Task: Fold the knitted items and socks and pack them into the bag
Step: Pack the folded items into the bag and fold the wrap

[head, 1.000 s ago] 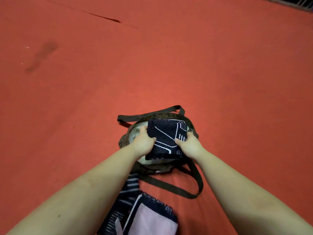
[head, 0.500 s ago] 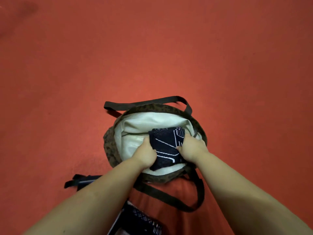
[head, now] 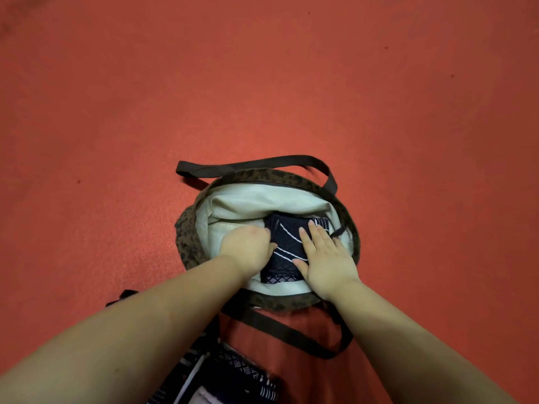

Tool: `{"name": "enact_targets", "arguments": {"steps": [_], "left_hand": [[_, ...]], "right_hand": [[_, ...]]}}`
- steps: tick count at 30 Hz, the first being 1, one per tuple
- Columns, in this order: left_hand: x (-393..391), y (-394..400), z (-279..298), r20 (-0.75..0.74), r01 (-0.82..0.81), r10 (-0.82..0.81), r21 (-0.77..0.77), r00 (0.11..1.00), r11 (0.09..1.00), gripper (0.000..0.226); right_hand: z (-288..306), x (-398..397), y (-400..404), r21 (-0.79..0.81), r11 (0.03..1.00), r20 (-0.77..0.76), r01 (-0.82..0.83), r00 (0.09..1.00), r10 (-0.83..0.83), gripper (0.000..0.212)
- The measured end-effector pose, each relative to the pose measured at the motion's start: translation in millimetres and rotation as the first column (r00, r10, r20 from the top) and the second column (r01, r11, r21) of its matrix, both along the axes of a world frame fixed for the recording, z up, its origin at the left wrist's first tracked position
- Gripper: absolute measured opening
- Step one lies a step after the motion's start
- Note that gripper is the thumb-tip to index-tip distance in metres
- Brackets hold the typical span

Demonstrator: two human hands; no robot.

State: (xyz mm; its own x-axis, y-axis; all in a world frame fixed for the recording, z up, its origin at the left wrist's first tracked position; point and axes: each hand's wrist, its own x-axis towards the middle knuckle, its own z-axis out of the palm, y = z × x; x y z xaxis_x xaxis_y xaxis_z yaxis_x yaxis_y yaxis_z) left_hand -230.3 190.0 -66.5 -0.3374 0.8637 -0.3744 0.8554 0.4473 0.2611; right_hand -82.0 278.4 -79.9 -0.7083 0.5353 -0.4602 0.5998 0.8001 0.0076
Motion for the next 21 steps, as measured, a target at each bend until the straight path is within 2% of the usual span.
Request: {"name": "enact_targets", "arguments": {"steps": [2, 4, 5, 7, 11, 17, 19, 21], "left_hand": [[2, 0, 3, -0.116, 0.222, -0.211, 0.086, 0.970, 0.971, 0.039], [5, 4, -1, -0.149, 0.386, -0.386, -0.030, 0.910, 0.922, 0.059], [5, 6, -5, -0.152, 0.406, -0.422, -0.129, 0.894, 0.905, 0.067], [6, 8, -13, -0.117, 0.369, -0.406, -0.247, 0.907, 0.896, 0.074], [10, 0, -26, 0.063, 0.317, -0.311, -0.253, 0.948, 0.914, 0.080], [17, 7, -23, 0.021, 0.261, -0.268, -0.306, 0.963, 0.915, 0.083], [22, 8, -16, 0.032, 0.236, -0.238, -0.306, 0.971, 0.922, 0.081], [24, 3, -6, 0.064, 0.251, -0.242, -0.280, 0.968, 0.927, 0.077]], "right_hand": [[-1, 2, 0, 0.002, 1.000, 0.099, -0.009, 0.995, 0.008, 0.068], [-2, 2, -1, 0.023, 0.999, 0.139, -0.030, 0.990, 0.027, 0.067], [-2, 3, 0, 0.034, 0.999, 0.159, -0.035, 0.987, 0.030, 0.068], [-4, 6, 2, 0.062, 0.997, 0.191, -0.052, 0.981, 0.039, 0.068], [-7, 14, 3, 0.074, 0.995, 0.216, -0.068, 0.975, 0.051, 0.068], [1, 1, 1, 0.099, 0.992, 0.310, -0.080, 0.950, 0.045, 0.068], [9, -4, -9, 0.111, 0.993, 0.278, -0.051, 0.960, 0.018, 0.066], [20, -4, -24, 0.059, 0.998, 0.171, -0.031, 0.985, 0.020, 0.063]]}}
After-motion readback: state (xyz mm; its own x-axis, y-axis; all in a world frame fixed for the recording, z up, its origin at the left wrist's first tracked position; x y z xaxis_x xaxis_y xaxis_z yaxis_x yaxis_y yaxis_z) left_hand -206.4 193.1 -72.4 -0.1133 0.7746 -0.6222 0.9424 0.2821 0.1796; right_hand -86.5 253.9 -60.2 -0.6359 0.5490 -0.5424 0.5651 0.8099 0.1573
